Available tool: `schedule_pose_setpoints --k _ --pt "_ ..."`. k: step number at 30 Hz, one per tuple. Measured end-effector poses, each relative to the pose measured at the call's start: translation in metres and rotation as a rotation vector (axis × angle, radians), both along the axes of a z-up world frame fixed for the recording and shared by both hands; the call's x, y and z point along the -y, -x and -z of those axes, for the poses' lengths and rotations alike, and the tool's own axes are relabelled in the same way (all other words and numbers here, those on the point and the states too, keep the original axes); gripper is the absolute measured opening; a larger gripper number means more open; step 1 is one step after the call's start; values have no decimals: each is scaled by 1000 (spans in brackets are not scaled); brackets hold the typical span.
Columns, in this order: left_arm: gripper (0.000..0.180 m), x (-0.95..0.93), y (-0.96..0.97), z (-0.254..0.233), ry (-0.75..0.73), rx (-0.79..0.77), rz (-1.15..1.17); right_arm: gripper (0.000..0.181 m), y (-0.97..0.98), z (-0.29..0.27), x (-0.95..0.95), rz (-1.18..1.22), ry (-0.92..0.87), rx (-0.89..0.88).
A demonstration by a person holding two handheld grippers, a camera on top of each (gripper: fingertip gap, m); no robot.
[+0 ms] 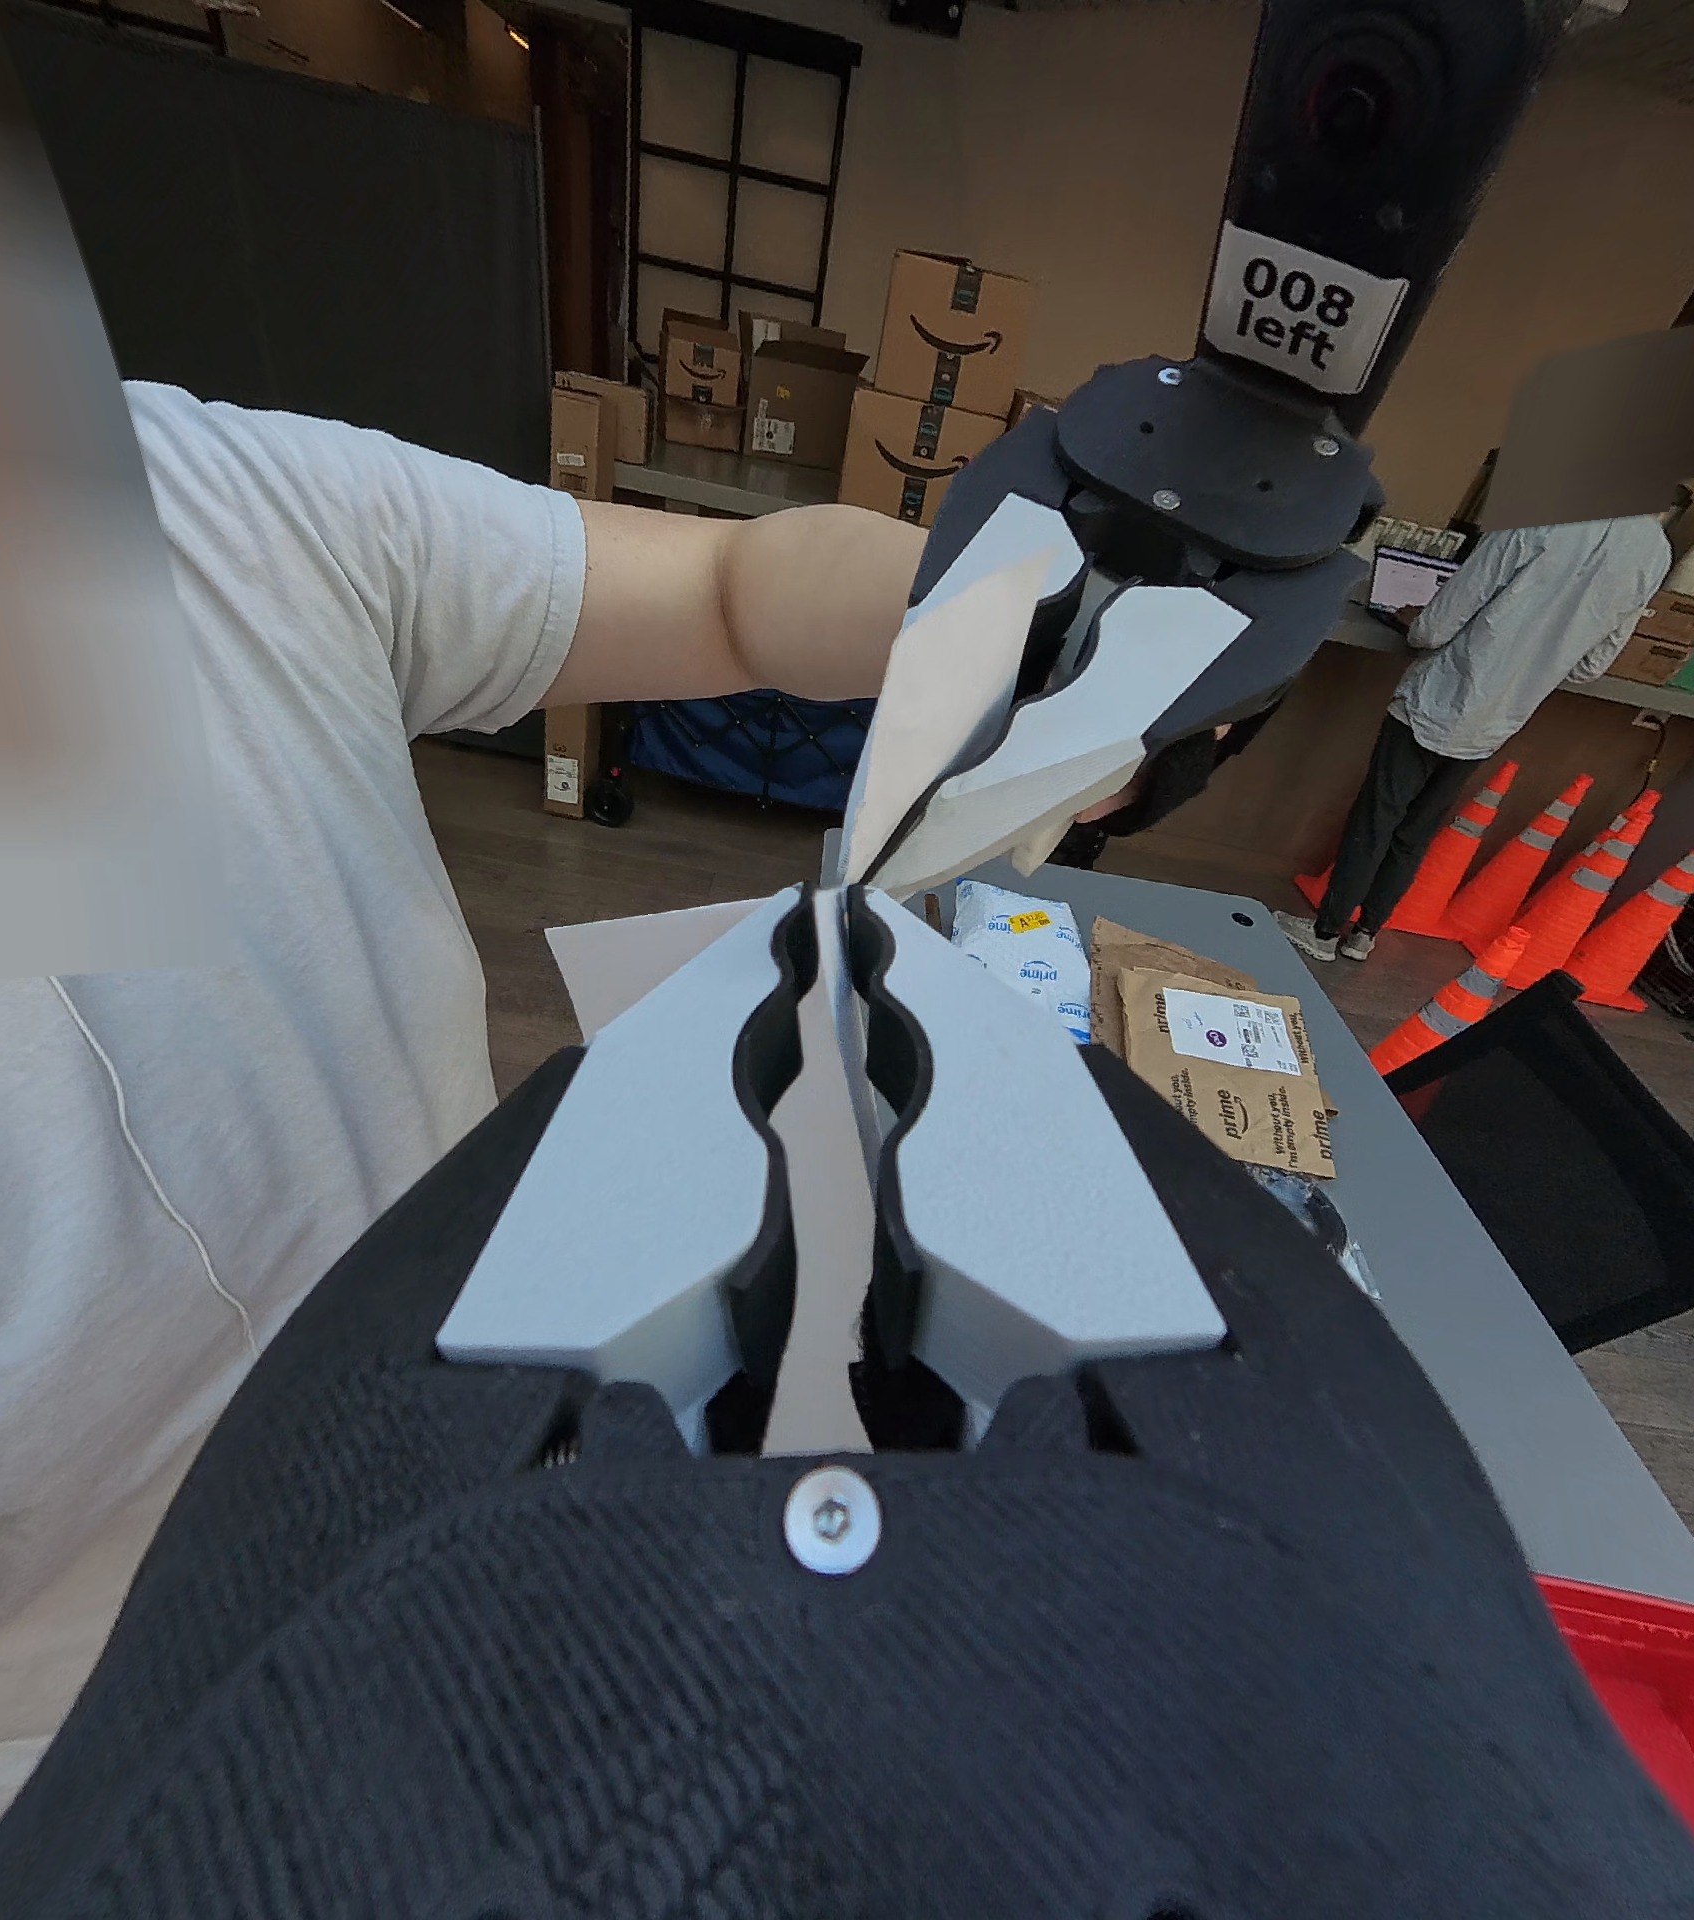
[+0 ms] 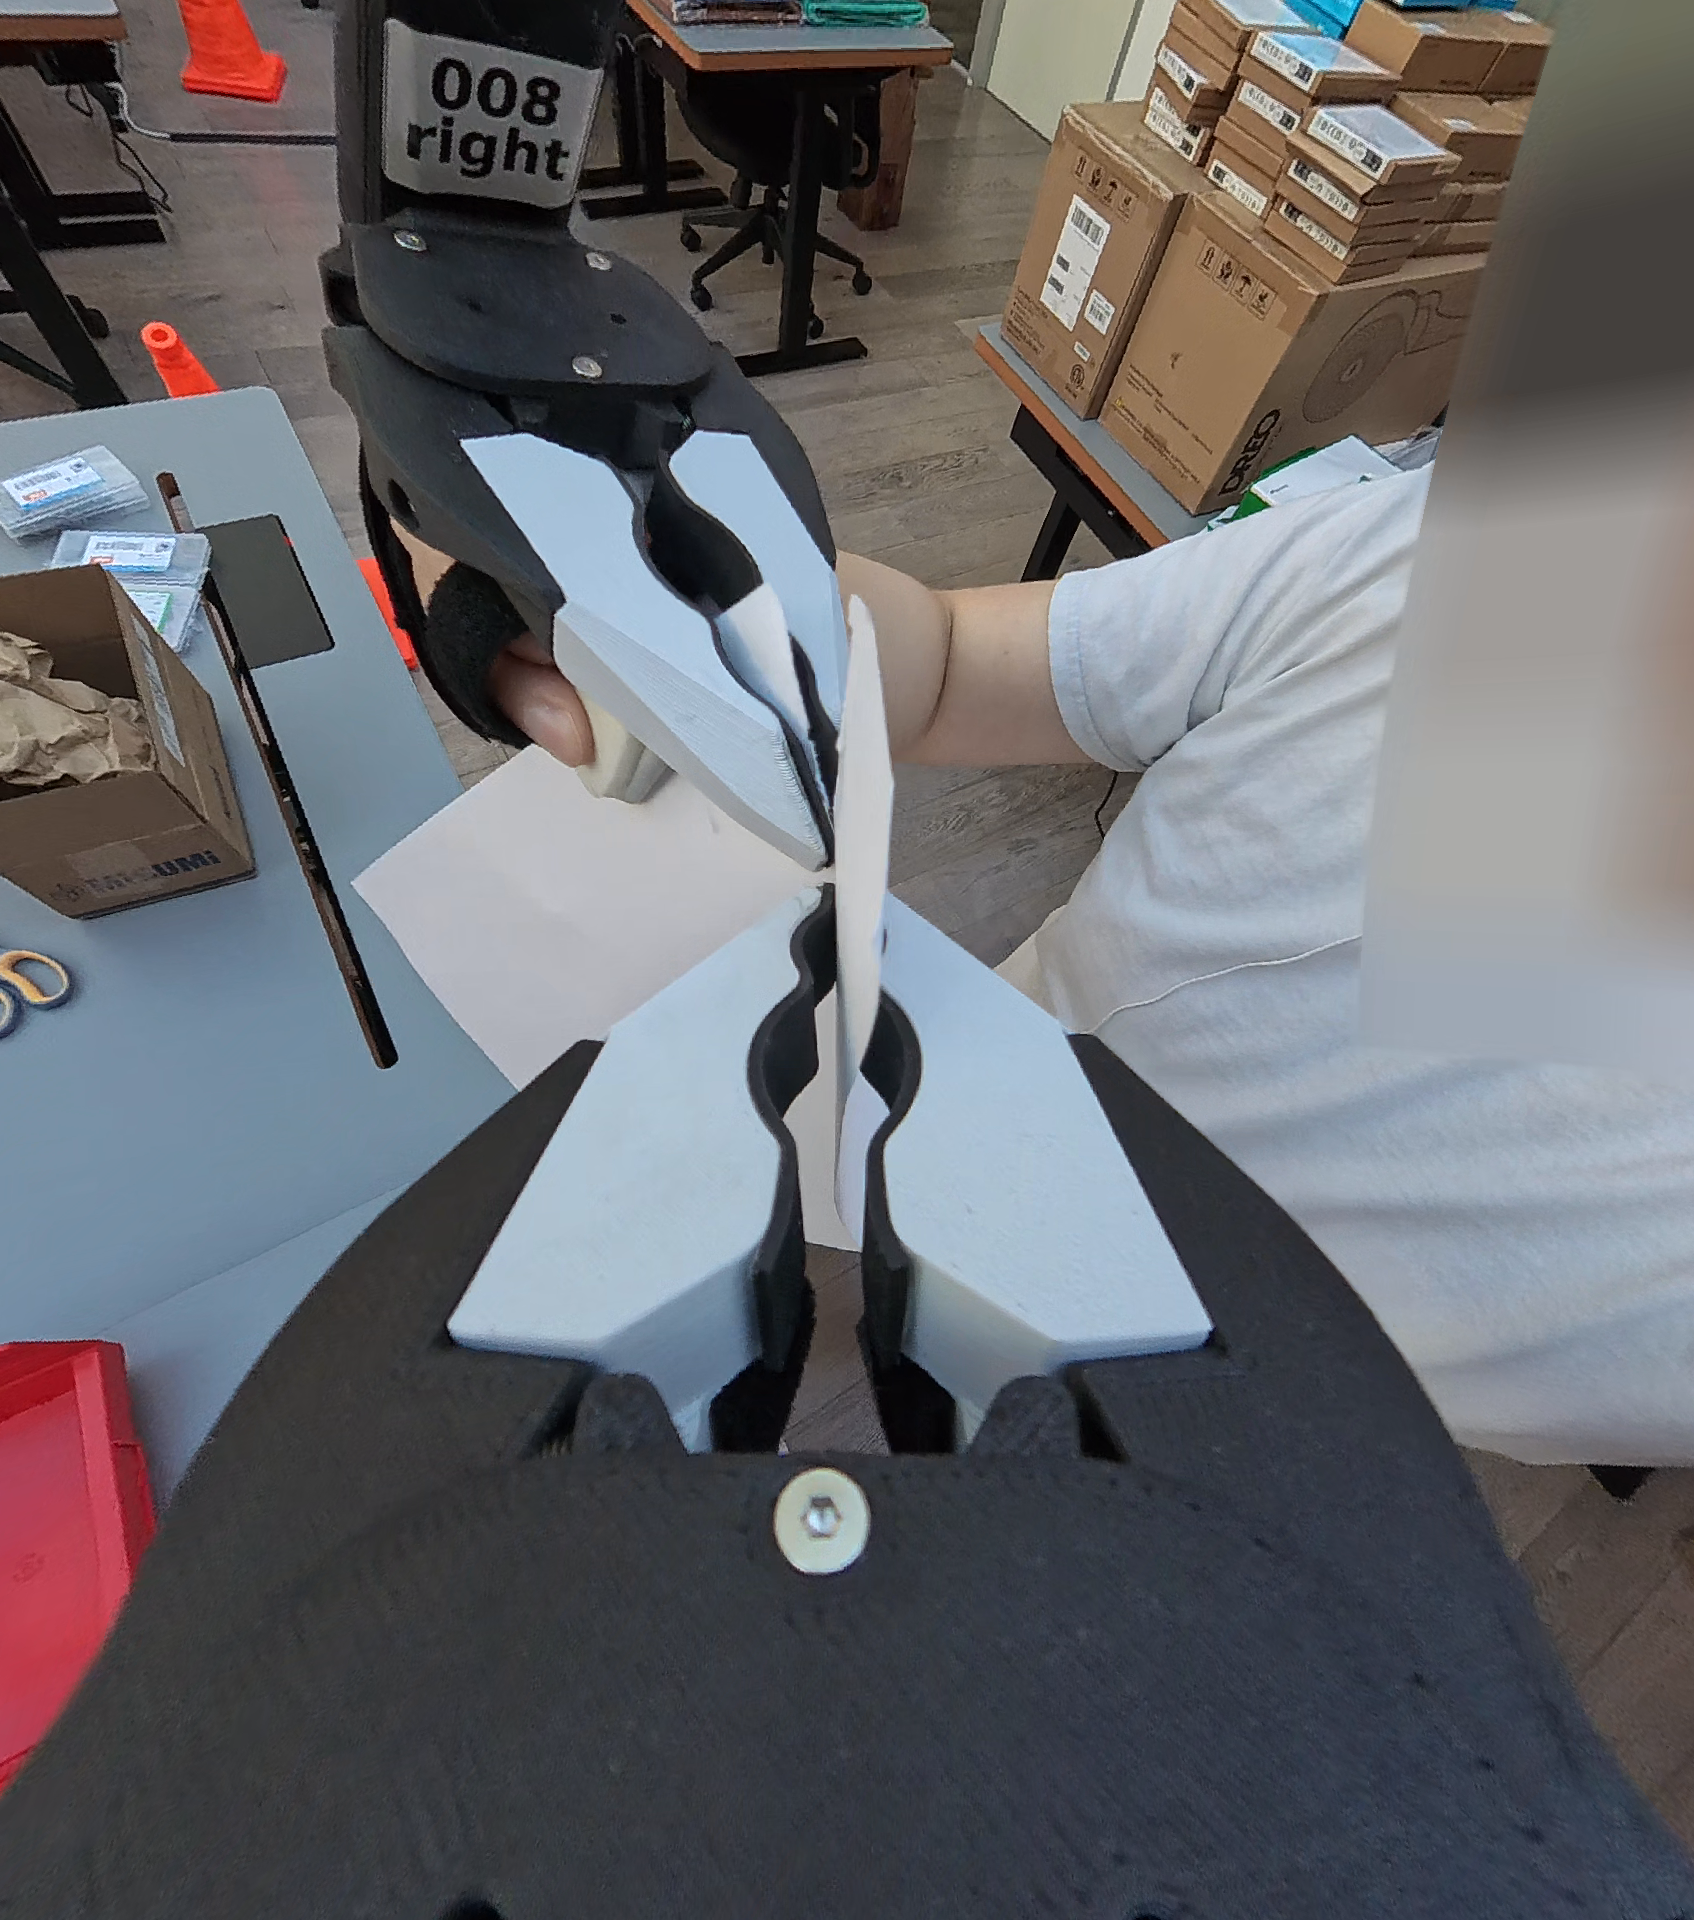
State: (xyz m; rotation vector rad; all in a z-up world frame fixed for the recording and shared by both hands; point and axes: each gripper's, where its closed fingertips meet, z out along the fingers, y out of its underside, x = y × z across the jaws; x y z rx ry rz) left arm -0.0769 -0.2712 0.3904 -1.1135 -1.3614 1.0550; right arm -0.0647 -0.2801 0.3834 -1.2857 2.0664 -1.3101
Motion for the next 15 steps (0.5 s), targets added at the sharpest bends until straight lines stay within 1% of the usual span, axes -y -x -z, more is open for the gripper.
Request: schedule_pose_setpoints --k 1,10,15 --pt "5 0 1 1 5 5 -3 0 0 1 1 3 -5 3" --pt "0 9 1 5 -23 51 -38 0 0 2 9 42 40 -15" --pt "0 12 2 7 -31 73 -45 0 0 3 13 53 34 -21"
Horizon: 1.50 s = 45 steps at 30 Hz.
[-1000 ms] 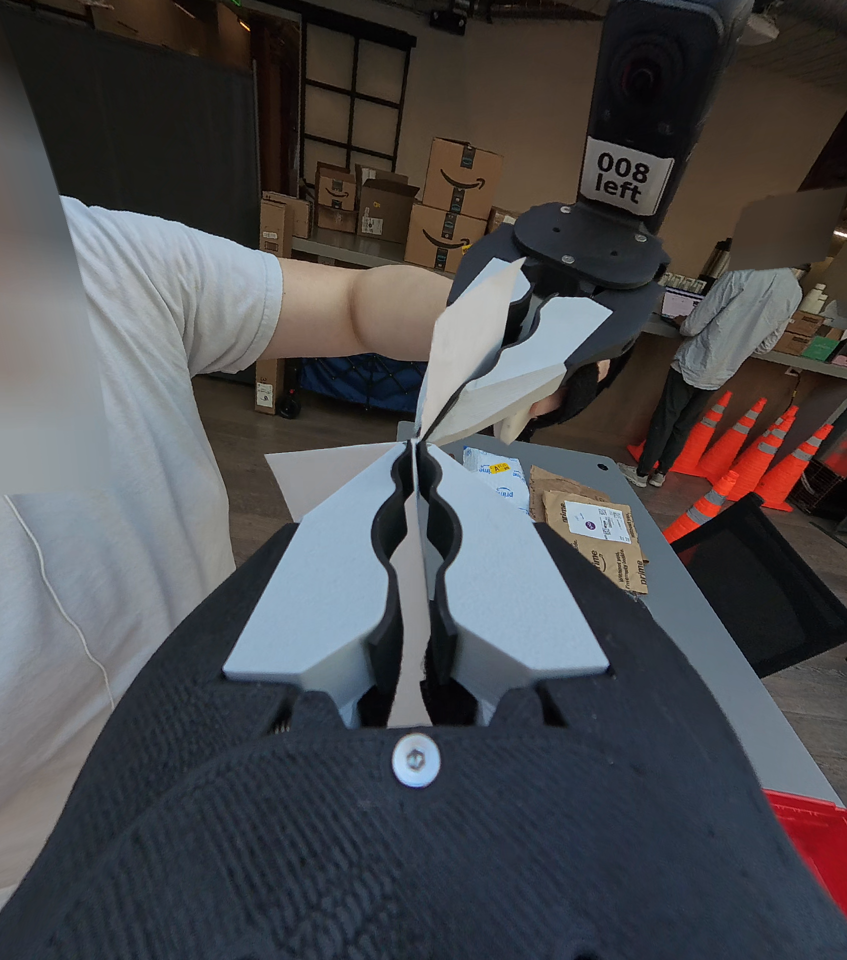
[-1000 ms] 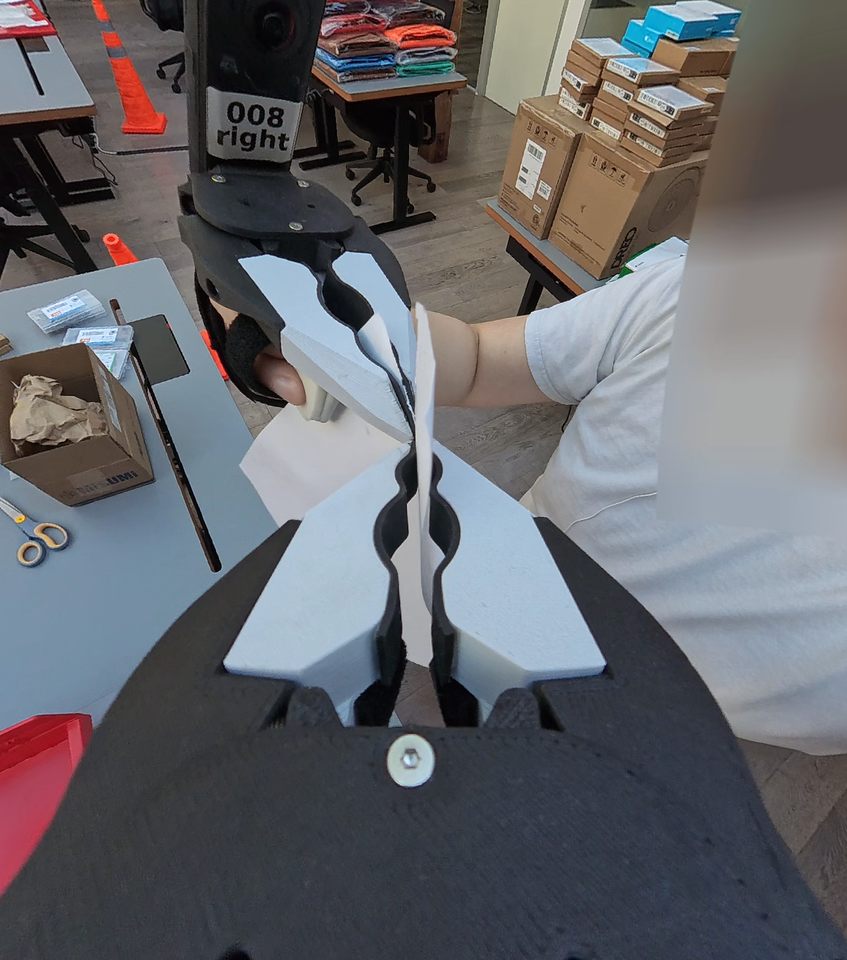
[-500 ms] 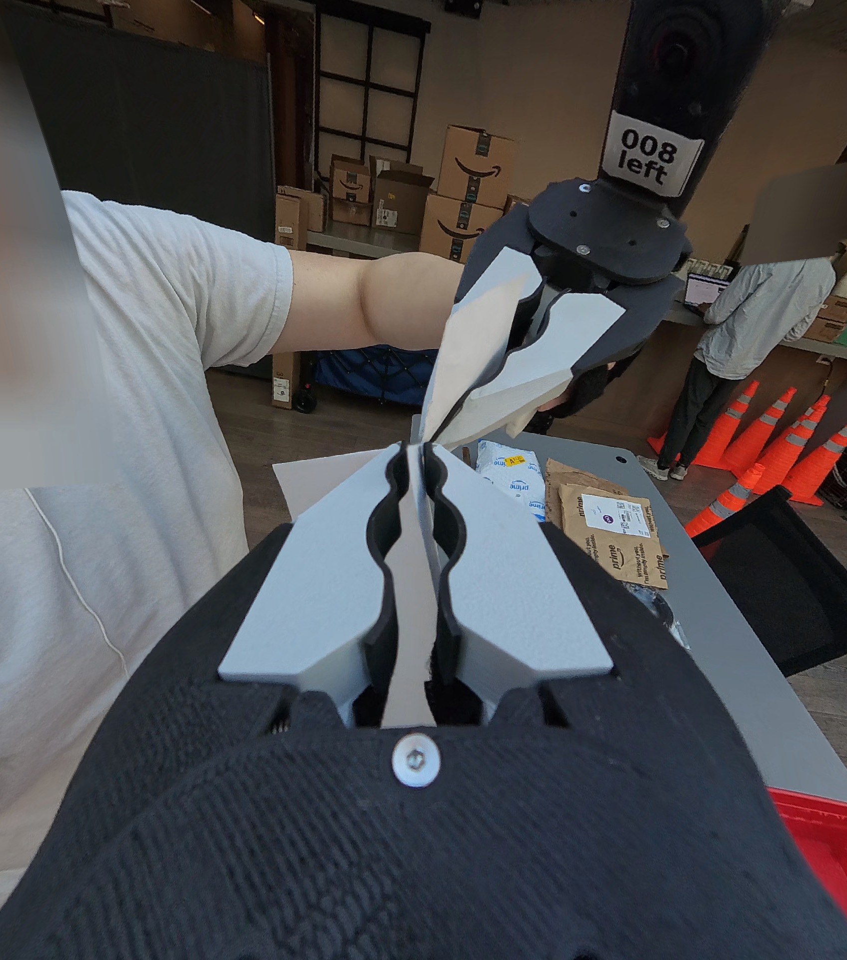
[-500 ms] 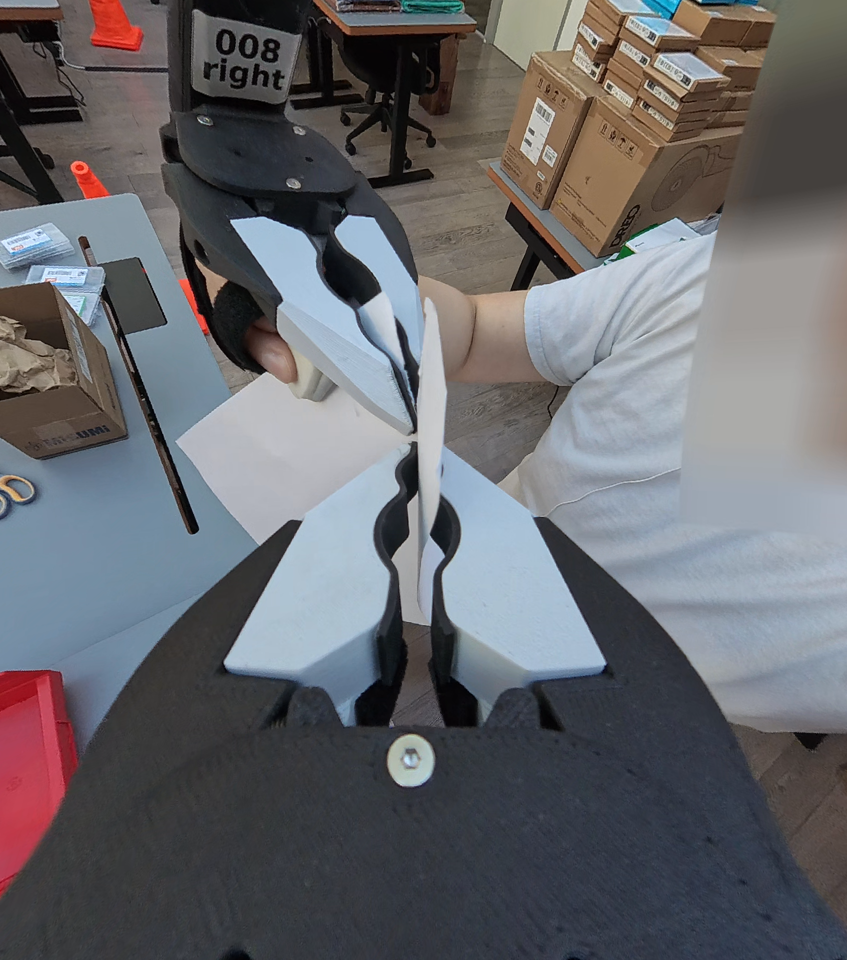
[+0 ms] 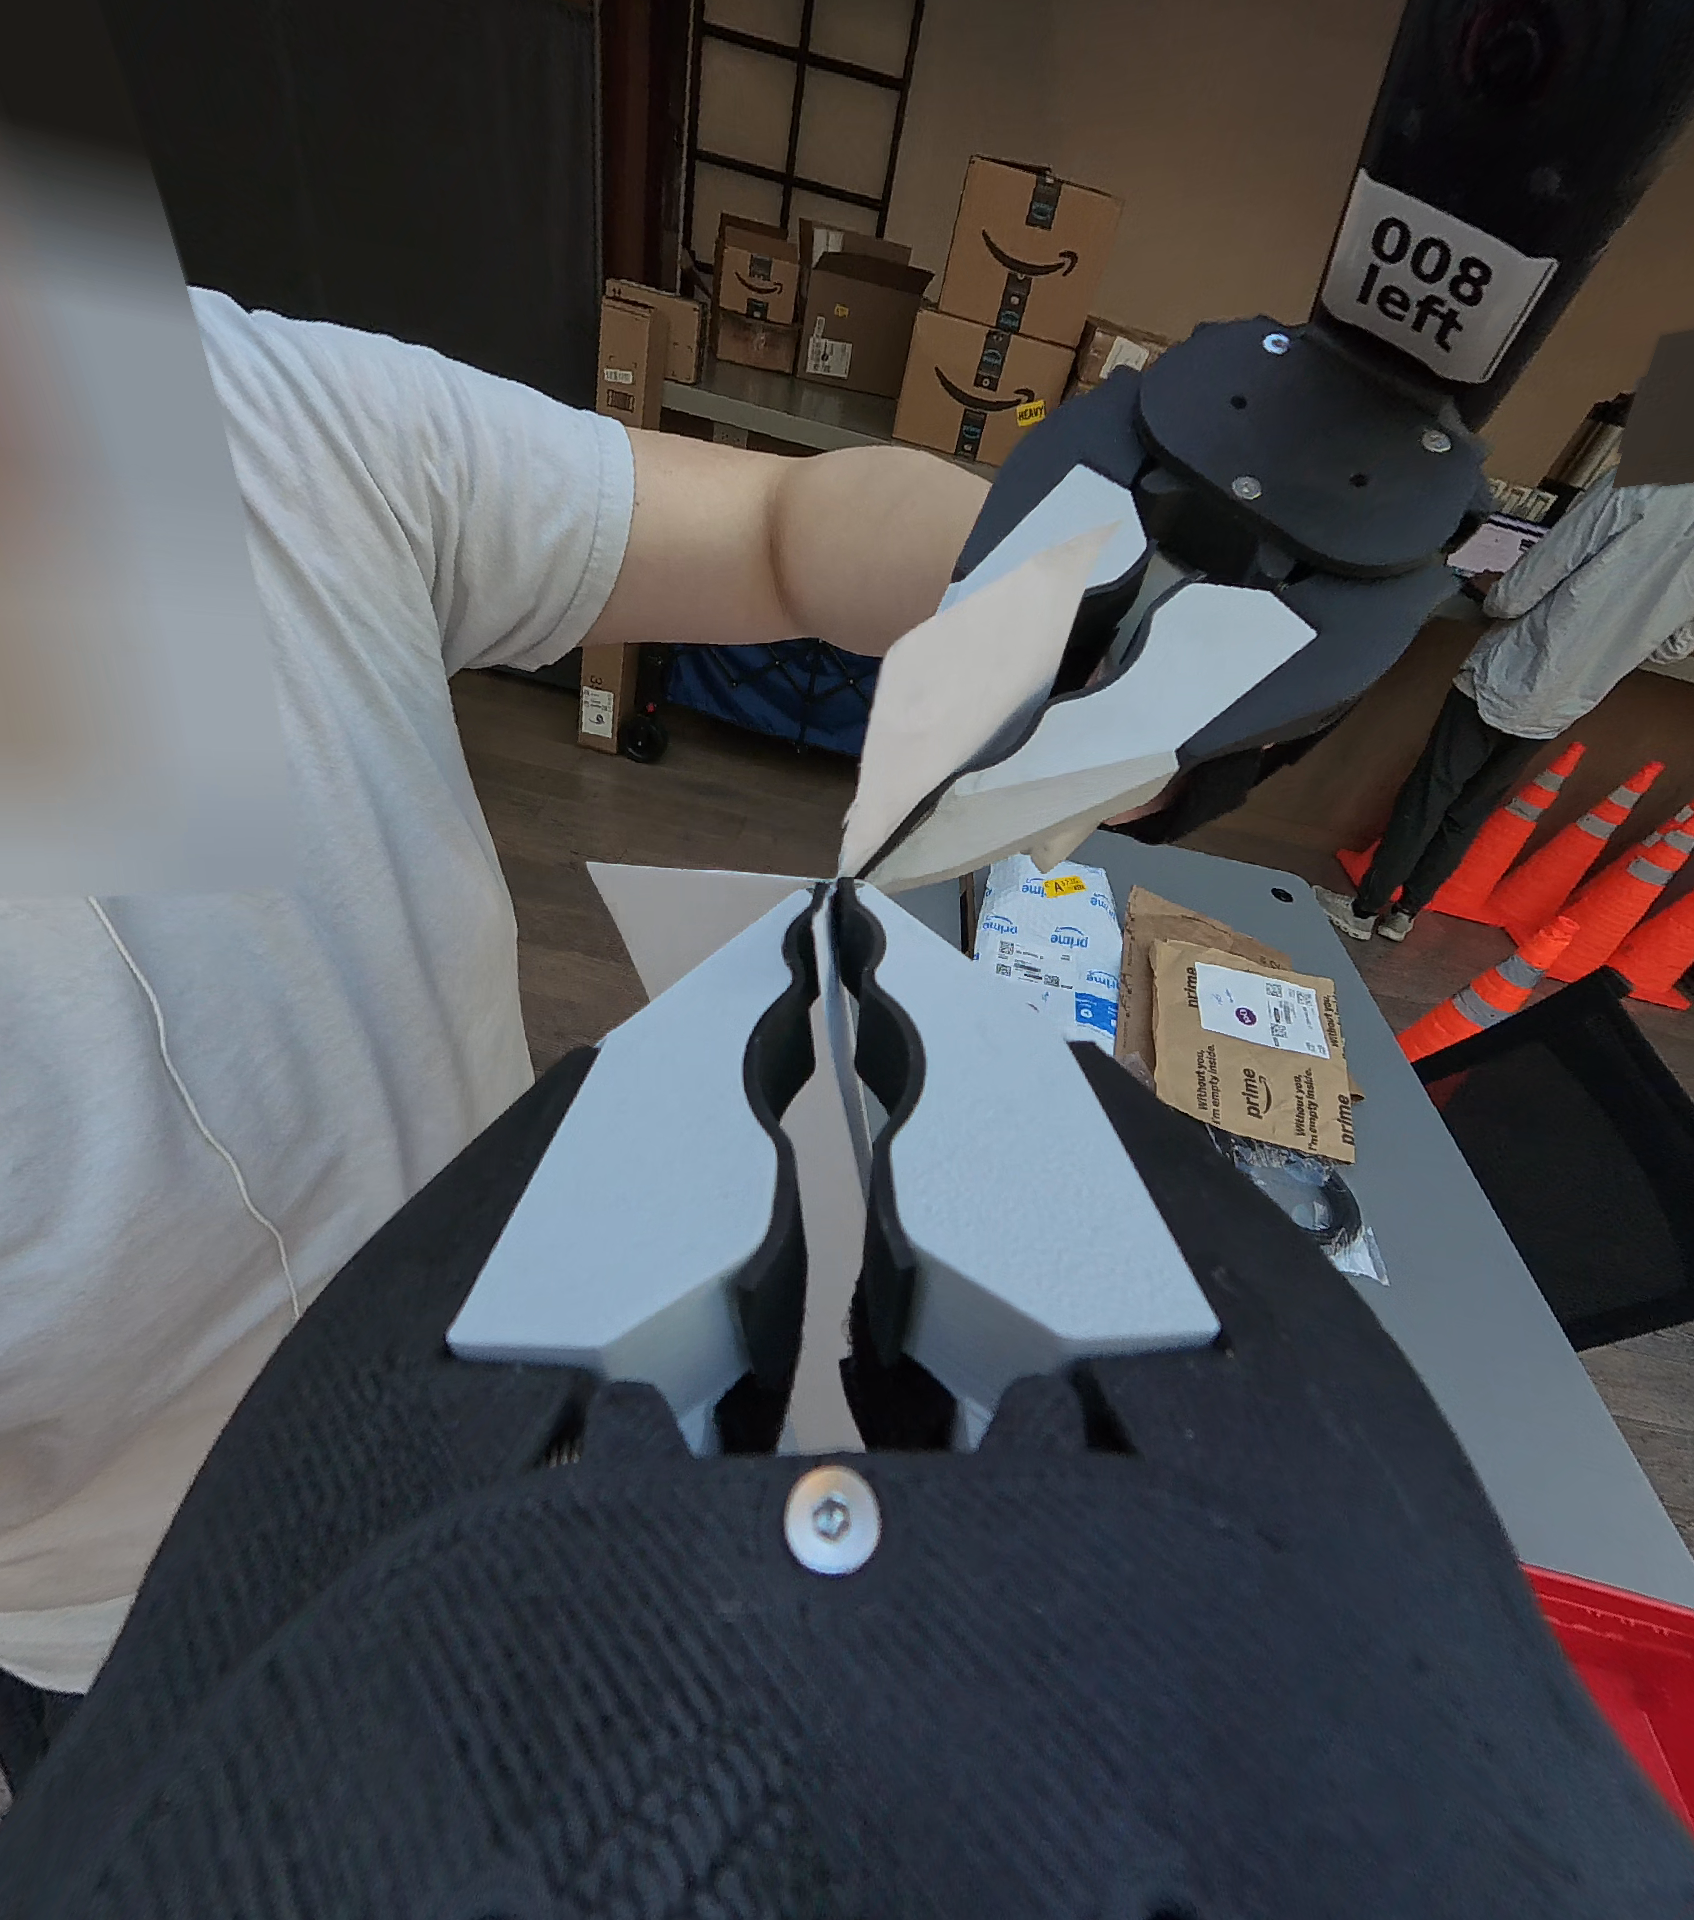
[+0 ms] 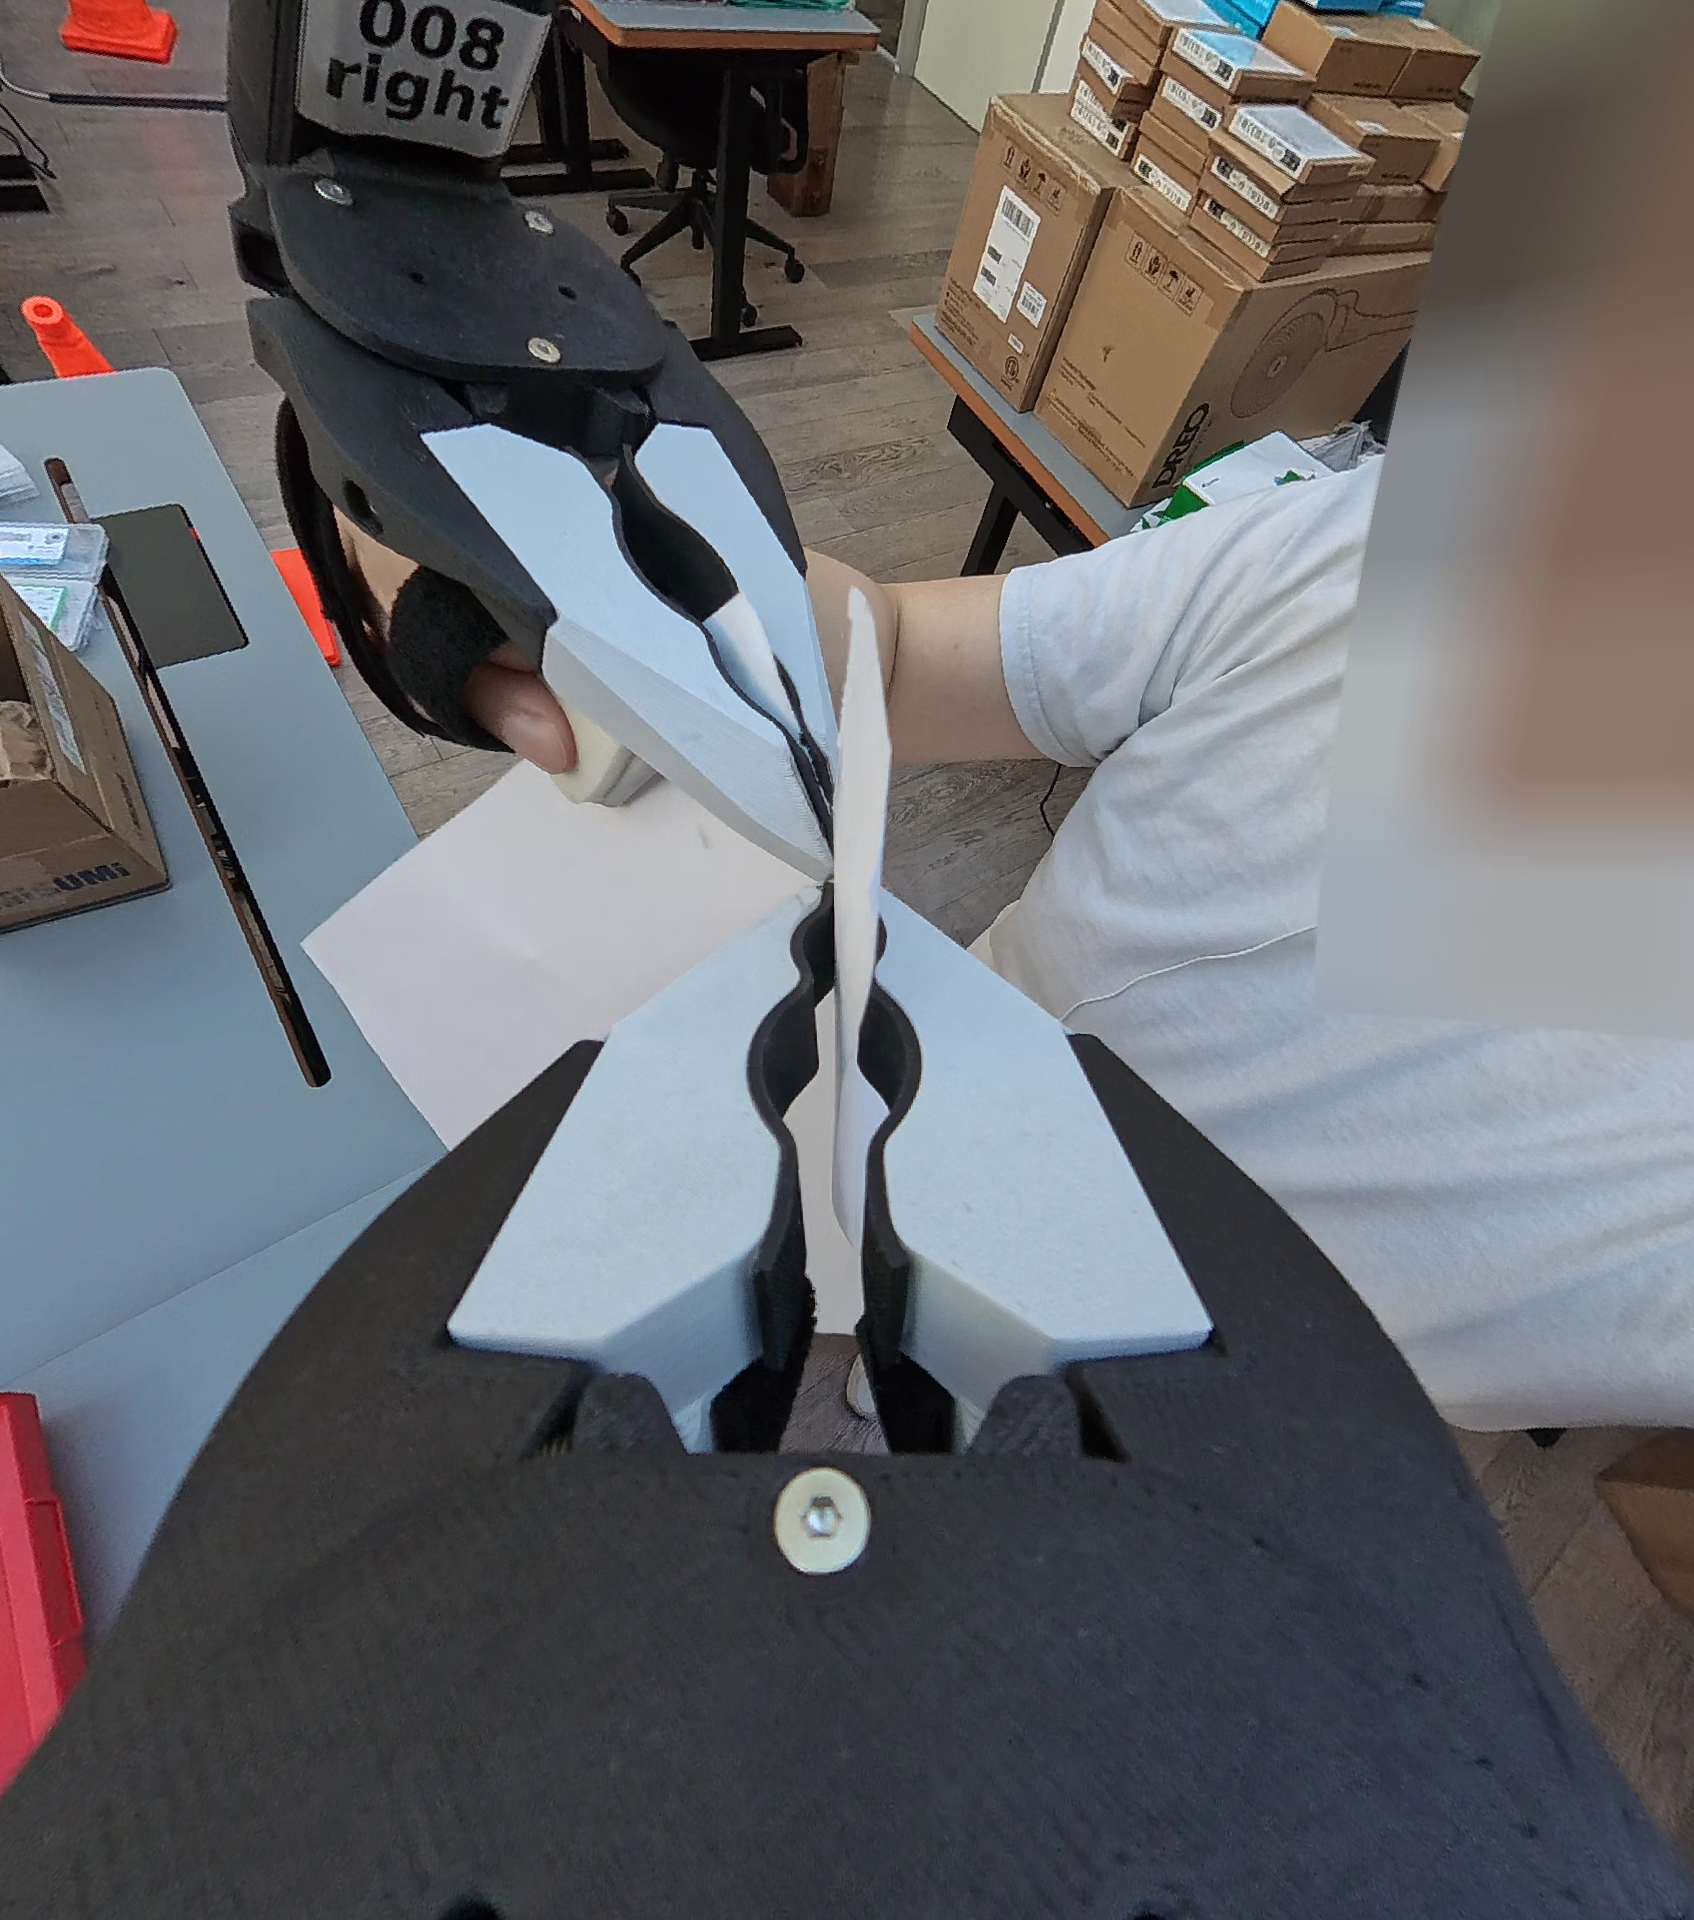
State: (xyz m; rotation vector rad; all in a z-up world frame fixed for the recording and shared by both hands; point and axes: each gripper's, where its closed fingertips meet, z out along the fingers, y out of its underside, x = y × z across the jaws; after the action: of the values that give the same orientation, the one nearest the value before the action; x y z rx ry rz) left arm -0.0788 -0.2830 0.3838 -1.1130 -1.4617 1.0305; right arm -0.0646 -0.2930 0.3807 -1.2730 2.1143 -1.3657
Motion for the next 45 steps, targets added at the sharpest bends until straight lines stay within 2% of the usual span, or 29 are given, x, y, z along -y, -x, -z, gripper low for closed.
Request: schedule_pose_setpoints --k 9,26,36,41,43,45 --pt "0 -8 -5 -22 -6 -165 99 0 -5 -21 -7 -79 -42 158" --pt "0 -15 -8 -32 21 -300 203 0 -5 -33 -14 -150 -63 236" --pt "0 -17 -11 -35 11 -313 236 0 -5 -37 -20 -177 -65 254" --pt "0 -12 -8 -30 12 -264 159 0 -6 -31 -13 -138 -64 224" --pt "13 -12 -5 -24 35 -209 126 0 -7 -29 -12 -127 -61 214" --pt "15 -11 -3 -21 58 -168 91 0 -8 -27 -10 -117 -57 205"
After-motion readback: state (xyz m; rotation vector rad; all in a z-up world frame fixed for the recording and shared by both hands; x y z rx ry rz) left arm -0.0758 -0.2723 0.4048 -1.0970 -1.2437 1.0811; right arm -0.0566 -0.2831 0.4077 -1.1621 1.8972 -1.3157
